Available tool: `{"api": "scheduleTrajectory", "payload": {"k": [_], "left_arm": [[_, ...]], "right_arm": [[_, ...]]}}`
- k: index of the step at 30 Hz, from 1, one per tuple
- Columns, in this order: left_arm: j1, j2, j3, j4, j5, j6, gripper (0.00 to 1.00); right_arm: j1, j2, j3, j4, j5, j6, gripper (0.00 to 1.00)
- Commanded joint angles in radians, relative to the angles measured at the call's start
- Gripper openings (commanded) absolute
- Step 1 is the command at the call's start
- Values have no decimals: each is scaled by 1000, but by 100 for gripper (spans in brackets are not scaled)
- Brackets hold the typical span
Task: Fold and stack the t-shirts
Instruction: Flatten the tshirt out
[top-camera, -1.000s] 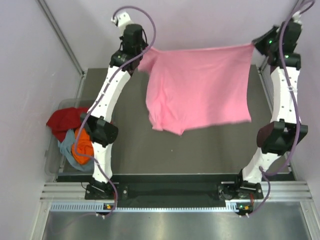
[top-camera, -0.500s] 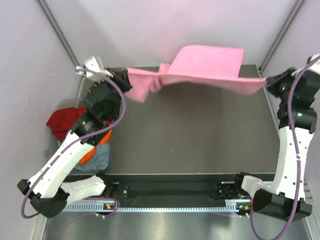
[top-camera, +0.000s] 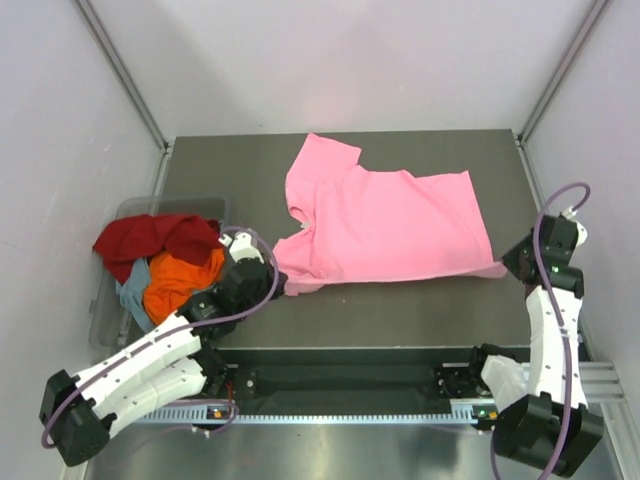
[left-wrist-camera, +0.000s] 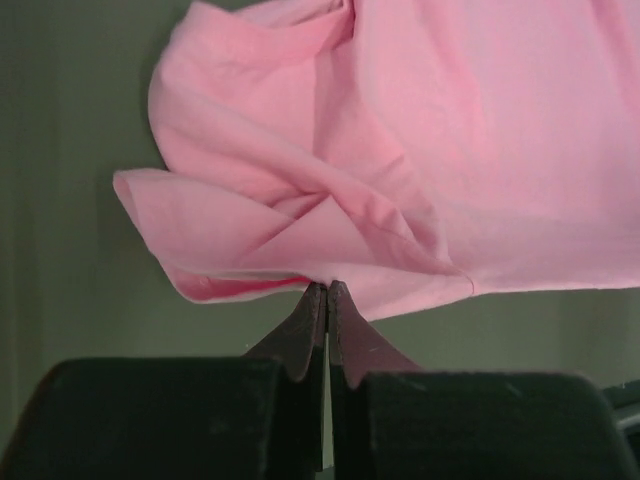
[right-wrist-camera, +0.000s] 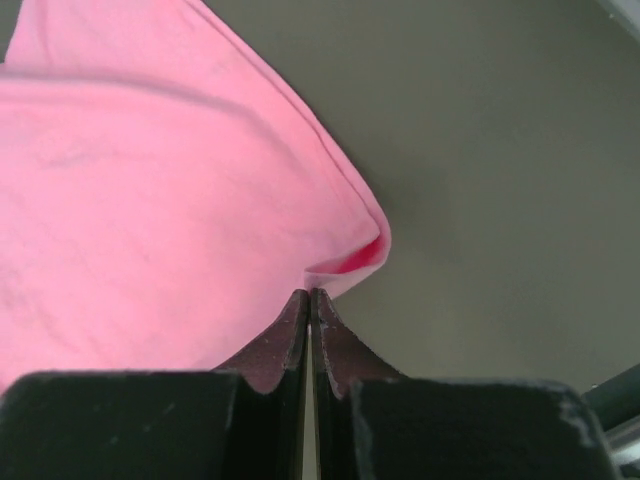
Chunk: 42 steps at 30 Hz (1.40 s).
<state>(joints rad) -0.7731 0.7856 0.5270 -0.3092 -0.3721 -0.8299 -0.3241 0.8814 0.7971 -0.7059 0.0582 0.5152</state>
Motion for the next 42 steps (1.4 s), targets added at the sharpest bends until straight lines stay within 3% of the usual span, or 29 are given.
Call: {"api": "scheduleTrajectory", "payload": {"k": [1, 6, 9, 11, 16, 21, 23, 30, 32, 37, 38, 39, 42], "left_arm": [[-5, -20, -33, 99, 100, -54, 0], [-12, 13, -1, 102, 131, 17, 0], [-12, 33, -2, 105, 148, 25, 0], [-14, 46, -5, 119, 157, 17, 0], [-12, 82, 115, 64, 67, 49, 0], [-17, 268, 306, 41, 169, 104, 0], [-40, 300, 283, 64, 229, 72, 0], [-199, 313, 143, 53, 194, -55, 0], [-242, 359, 119, 122, 318, -43, 1], [-269, 377, 223, 4, 381, 9, 35], [-269, 363, 266, -70, 351, 11, 55], [-261, 331, 280, -108, 299, 11, 60], [-185, 270, 318, -235, 259, -21, 60]], "right_arm": [[-10, -56, -39, 91, -12, 75, 0], [-10, -146, -101, 44, 9, 120, 0], [-10, -216, -121, 19, 150, 147, 0], [-12, -229, -113, 45, 164, 138, 0], [-10, -125, 26, 76, 4, 69, 0], [-15, -64, 154, 26, 109, 51, 0], [-18, -73, 153, 13, 124, 49, 0], [-29, -82, 116, 26, 155, 51, 0], [-39, -73, 116, 34, 155, 52, 0], [-50, -68, 123, 45, 112, 71, 0], [-50, -67, 122, 48, 103, 72, 0], [-50, -70, 114, 52, 89, 74, 0], [-50, -79, 96, 60, 72, 77, 0]]}}
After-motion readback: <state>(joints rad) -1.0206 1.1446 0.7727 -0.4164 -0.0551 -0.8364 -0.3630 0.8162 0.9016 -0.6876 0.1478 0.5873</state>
